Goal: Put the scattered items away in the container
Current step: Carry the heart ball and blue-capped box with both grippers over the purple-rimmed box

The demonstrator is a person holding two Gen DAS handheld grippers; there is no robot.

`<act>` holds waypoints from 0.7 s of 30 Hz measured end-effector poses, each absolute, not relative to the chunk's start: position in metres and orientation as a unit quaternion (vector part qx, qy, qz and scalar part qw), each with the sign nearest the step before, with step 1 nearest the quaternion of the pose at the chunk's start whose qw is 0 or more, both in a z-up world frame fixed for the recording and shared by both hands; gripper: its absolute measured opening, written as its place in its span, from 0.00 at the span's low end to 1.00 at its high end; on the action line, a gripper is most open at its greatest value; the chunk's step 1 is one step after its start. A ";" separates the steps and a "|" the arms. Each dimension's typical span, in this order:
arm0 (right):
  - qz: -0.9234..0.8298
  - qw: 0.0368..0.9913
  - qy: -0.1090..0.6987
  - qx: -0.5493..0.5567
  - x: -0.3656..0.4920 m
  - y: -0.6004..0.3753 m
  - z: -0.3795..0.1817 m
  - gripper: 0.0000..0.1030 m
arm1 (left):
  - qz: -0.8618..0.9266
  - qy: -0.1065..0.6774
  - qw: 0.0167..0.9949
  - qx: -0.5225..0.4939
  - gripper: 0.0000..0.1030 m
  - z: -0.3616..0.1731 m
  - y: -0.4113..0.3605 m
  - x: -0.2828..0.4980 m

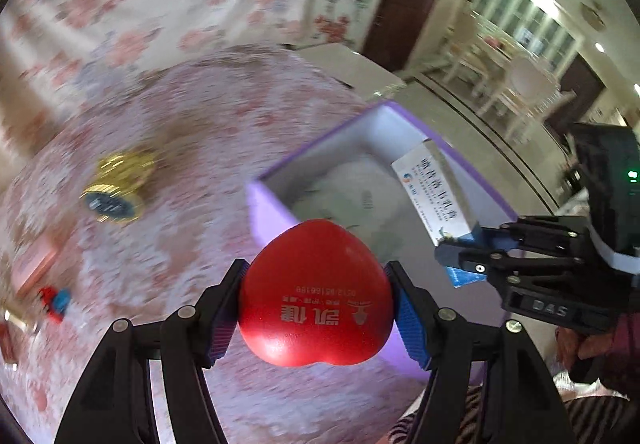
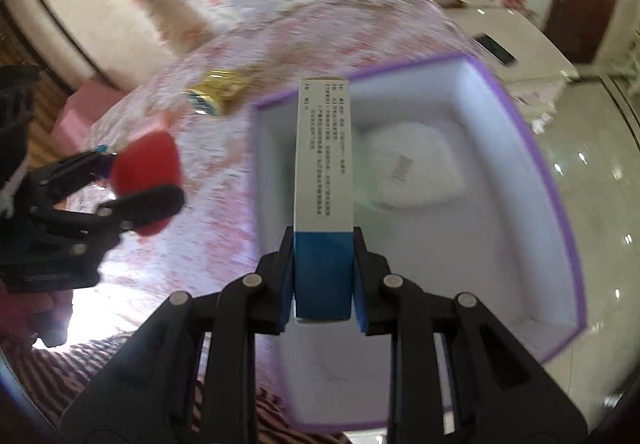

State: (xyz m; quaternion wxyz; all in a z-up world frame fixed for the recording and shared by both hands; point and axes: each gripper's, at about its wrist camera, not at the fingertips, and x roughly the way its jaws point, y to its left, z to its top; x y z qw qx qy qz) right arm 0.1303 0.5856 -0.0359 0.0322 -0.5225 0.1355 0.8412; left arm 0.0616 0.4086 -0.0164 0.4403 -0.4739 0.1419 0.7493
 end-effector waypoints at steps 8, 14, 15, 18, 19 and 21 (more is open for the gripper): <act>0.811 0.072 0.121 -0.568 0.147 0.649 -0.057 0.26 | 0.696 0.194 0.508 -0.470 0.66 -0.027 0.487 0.102; 0.784 0.069 0.089 -0.610 0.129 0.672 -0.079 0.26 | 0.659 0.221 0.527 -0.488 0.66 -0.053 0.521 0.121; 0.781 0.068 0.084 -0.615 0.126 0.674 -0.082 0.26 | 0.654 0.227 0.527 -0.492 0.66 -0.058 0.524 0.124; 0.769 0.067 0.074 -0.632 0.116 0.683 -0.091 0.26 | 0.638 0.238 0.526 -0.509 0.66 -0.072 0.534 0.127; 0.767 0.066 0.072 -0.635 0.113 0.685 -0.094 0.26 | 0.635 0.239 0.524 -0.515 0.66 -0.076 0.537 0.127; 0.764 0.065 0.069 -0.639 0.108 0.689 -0.098 0.26 | 0.629 0.240 0.520 -0.526 0.66 -0.084 0.542 0.126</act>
